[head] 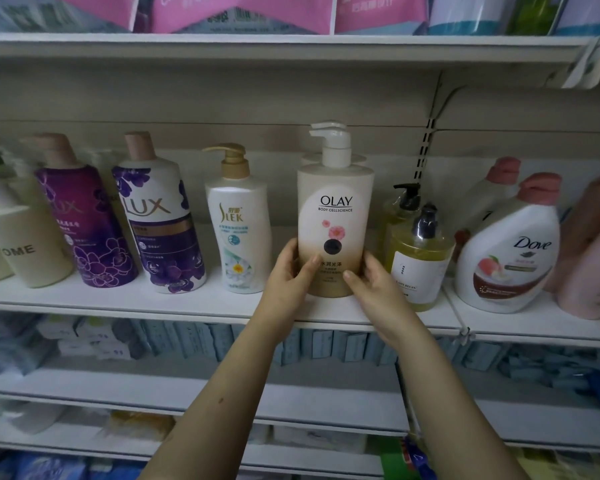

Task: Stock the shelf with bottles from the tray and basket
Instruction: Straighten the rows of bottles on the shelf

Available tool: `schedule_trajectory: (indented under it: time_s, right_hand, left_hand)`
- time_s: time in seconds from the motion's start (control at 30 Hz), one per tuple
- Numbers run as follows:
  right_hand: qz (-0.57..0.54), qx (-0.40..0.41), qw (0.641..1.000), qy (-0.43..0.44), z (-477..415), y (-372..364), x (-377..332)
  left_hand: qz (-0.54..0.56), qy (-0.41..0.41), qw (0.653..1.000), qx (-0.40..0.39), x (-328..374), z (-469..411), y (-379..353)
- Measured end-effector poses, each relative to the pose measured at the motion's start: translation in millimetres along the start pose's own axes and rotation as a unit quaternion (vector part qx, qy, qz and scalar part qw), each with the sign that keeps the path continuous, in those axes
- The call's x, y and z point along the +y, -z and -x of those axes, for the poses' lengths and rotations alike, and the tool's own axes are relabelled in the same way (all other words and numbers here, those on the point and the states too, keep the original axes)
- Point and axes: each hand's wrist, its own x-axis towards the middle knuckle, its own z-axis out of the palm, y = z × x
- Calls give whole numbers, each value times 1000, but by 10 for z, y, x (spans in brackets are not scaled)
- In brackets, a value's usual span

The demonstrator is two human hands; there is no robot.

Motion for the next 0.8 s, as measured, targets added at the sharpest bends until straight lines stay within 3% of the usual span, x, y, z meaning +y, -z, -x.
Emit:
schedule_trajectory:
  time_s: [0.2, 0.43, 0.8]
  right_hand:
    - [48, 15, 999, -13, 14, -30, -41]
    - [26, 44, 997, -59, 165, -113, -220]
    - [94, 90, 988, -85, 387, -332, -423]
  left_hand:
    - [5, 4, 1000, -1, -20, -29, 15]
    - [-34, 44, 998, 17, 54, 55, 23]
    - [-77, 108, 990, -45, 156, 168, 142]
